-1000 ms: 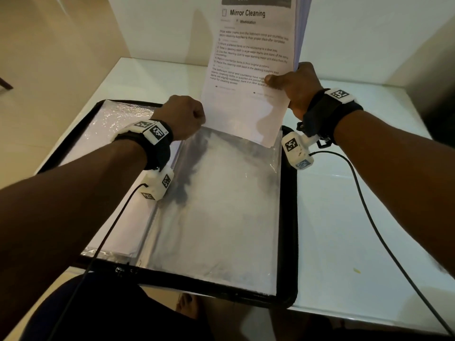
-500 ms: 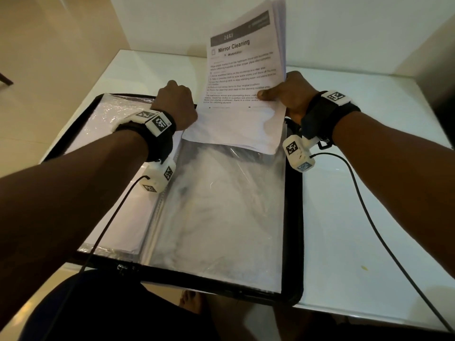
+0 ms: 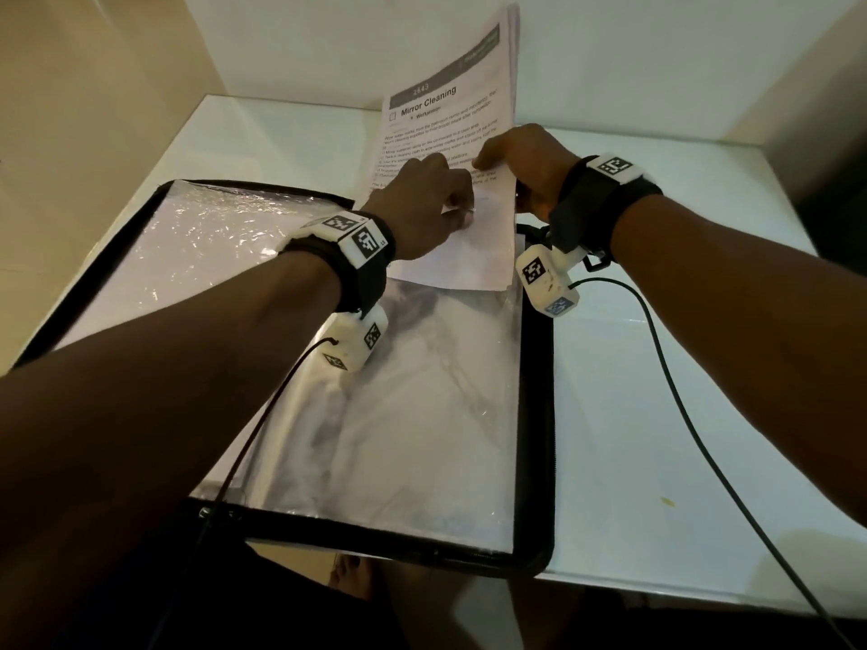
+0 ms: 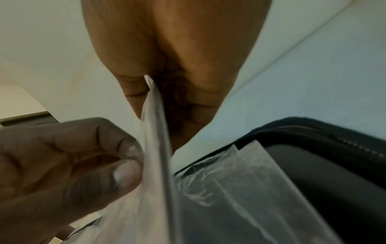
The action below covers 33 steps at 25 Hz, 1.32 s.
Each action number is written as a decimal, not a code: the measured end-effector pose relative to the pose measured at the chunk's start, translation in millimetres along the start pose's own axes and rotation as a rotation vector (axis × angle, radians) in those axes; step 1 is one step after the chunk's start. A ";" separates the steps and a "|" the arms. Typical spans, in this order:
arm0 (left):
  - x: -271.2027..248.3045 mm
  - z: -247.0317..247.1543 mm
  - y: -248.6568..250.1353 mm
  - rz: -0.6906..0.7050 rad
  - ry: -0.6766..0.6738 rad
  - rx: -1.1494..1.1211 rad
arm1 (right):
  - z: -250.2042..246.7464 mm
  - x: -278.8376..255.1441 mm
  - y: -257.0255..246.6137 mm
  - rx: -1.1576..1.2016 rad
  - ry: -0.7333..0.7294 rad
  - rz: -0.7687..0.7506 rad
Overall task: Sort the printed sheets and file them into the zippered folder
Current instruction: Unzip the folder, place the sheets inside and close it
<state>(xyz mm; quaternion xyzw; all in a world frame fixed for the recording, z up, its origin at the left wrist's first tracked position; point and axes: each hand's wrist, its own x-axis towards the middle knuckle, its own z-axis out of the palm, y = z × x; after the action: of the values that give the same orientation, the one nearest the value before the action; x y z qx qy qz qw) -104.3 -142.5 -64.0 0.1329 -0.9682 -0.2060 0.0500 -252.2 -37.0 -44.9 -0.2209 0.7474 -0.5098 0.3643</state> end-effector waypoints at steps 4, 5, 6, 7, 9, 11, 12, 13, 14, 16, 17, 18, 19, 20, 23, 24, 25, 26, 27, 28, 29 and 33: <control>3.4 1.7 -1.6 -0.033 0.039 -0.025 | -0.7 -7.8 8.8 -0.029 -0.041 0.058; 2.8 2.3 -1.9 -0.034 0.045 -0.027 | -0.6 -10.0 11.6 -0.051 -0.060 0.075; 1.8 3.0 -2.1 -0.031 0.048 -0.029 | -0.3 -10.9 13.9 -0.076 -0.078 0.092; 0.4 3.4 -1.9 -0.033 0.042 -0.029 | -0.2 -12.1 15.7 -0.096 -0.092 0.110; -4.0 3.5 -4.4 -0.054 0.014 -0.007 | -0.3 -10.7 16.7 -0.111 -0.106 0.109; -9.2 2.9 -12.3 -0.087 -0.012 0.020 | 0.1 -8.2 12.1 -0.063 -0.079 0.077; -12.0 1.4 -18.2 -0.096 -0.017 0.030 | 1.3 -5.7 6.5 -0.034 -0.046 0.054; -14.7 0.0 -23.2 -0.104 -0.020 0.037 | 1.1 -1.5 0.0 -0.023 -0.001 0.042; -16.2 -1.4 -27.2 -0.111 -0.020 0.045 | 0.1 5.4 -6.3 -0.030 0.047 0.019; -16.8 -4.8 -31.2 -0.116 -0.012 0.057 | -5.4 25.5 -15.4 -0.152 0.114 -0.031; -16.1 -6.6 -31.7 -0.117 -0.003 0.053 | -8.5 37.6 -17.1 -0.244 0.138 -0.056; -14.6 -7.8 -31.1 -0.117 0.009 0.043 | -13.6 51.7 -14.7 -0.329 0.154 -0.073; -13.1 -9.0 -29.8 -0.117 0.024 0.031 | -16.2 57.1 -12.6 -0.384 0.163 -0.080; -11.7 -9.8 -28.6 -0.119 0.039 0.016 | -17.0 57.1 -11.9 -0.389 0.164 -0.089; -10.9 -9.4 -23.2 -0.124 0.063 -0.003 | -3.6 14.3 -18.5 -0.235 0.138 -0.082; -11.9 -9.0 -21.8 -0.129 0.068 -0.002 | -2.0 7.1 -16.6 -0.198 0.112 -0.064; -13.1 -9.0 -21.2 -0.136 0.075 -0.004 | -1.2 2.1 -14.2 -0.192 0.084 -0.048; -13.9 -9.1 -21.0 -0.144 0.082 -0.008 | -1.4 -3.9 -11.7 -0.209 0.051 -0.034; -14.8 -9.1 -20.3 -0.151 0.085 -0.012 | -1.8 -9.1 -9.1 -0.237 0.012 -0.018; -15.7 -9.2 -20.4 -0.153 0.083 -0.016 | -2.2 -13.3 -7.0 -0.274 -0.038 -0.007; -16.6 -9.0 -19.9 -0.150 0.078 -0.019 | -2.3 -16.4 -5.5 -0.324 -0.085 -0.003; -23.7 -10.2 -24.8 -0.171 0.064 -0.010 | 1.3 -16.1 -12.8 -0.580 -0.099 -0.072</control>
<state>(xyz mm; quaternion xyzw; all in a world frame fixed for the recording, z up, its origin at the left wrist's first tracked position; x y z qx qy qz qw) -74.1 -161.7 -65.9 0.2213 -0.9502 -0.2101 0.0637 -241.5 -31.4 -28.2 -0.3668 0.8348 -0.2761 0.3038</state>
